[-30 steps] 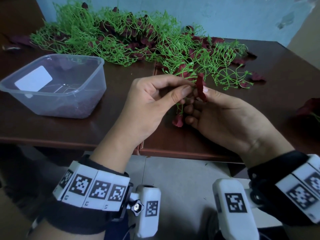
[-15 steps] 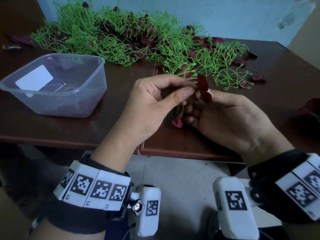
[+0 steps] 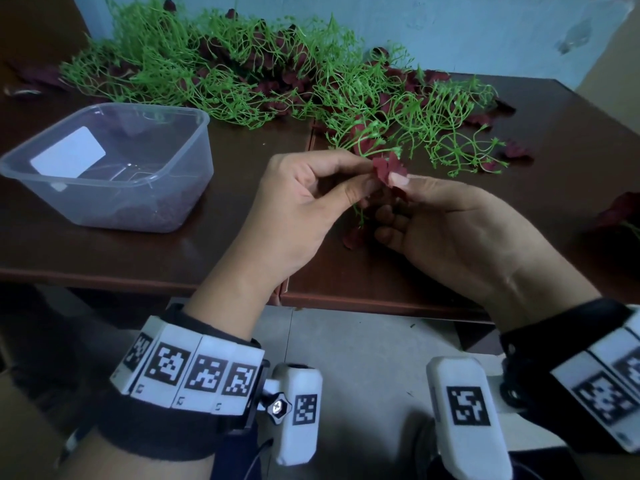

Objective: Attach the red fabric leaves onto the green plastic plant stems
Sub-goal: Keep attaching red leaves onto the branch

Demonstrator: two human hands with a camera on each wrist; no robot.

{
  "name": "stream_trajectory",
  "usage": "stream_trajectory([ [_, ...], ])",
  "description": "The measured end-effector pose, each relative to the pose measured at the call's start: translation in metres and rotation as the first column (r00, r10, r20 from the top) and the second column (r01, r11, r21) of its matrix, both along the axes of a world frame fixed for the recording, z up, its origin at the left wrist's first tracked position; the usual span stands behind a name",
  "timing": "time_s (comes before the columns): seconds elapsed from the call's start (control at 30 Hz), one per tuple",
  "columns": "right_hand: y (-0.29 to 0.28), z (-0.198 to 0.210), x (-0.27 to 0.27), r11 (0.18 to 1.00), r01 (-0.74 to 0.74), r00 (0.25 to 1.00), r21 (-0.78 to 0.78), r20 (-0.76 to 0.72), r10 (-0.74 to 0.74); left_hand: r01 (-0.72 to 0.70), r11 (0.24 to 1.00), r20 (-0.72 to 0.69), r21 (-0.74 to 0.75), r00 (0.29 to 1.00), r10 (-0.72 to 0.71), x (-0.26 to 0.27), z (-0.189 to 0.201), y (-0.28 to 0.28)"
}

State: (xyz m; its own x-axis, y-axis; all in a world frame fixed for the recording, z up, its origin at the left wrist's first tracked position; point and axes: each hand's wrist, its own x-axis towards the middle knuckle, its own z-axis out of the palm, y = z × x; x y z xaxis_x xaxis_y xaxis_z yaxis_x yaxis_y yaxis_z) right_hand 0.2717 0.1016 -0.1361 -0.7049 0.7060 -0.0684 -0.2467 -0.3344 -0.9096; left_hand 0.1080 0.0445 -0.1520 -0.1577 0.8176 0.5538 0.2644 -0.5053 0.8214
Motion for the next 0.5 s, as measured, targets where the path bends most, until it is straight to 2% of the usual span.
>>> stream_trajectory([
  [0.2, 0.0012, -0.0008, -0.0024, 0.992, -0.071, 0.994, -0.109, -0.089, 0.061, 0.005, 1.000, 0.037, -0.011, 0.999, -0.004, 0.0030, 0.0019, -0.0020],
  [0.5, 0.0032, 0.0008, -0.0004, 0.984, -0.101, 0.992, -0.144, -0.087, 0.089, 0.010, 1.000, 0.024, 0.004, 1.000, -0.010, 0.0015, 0.0021, -0.0024],
])
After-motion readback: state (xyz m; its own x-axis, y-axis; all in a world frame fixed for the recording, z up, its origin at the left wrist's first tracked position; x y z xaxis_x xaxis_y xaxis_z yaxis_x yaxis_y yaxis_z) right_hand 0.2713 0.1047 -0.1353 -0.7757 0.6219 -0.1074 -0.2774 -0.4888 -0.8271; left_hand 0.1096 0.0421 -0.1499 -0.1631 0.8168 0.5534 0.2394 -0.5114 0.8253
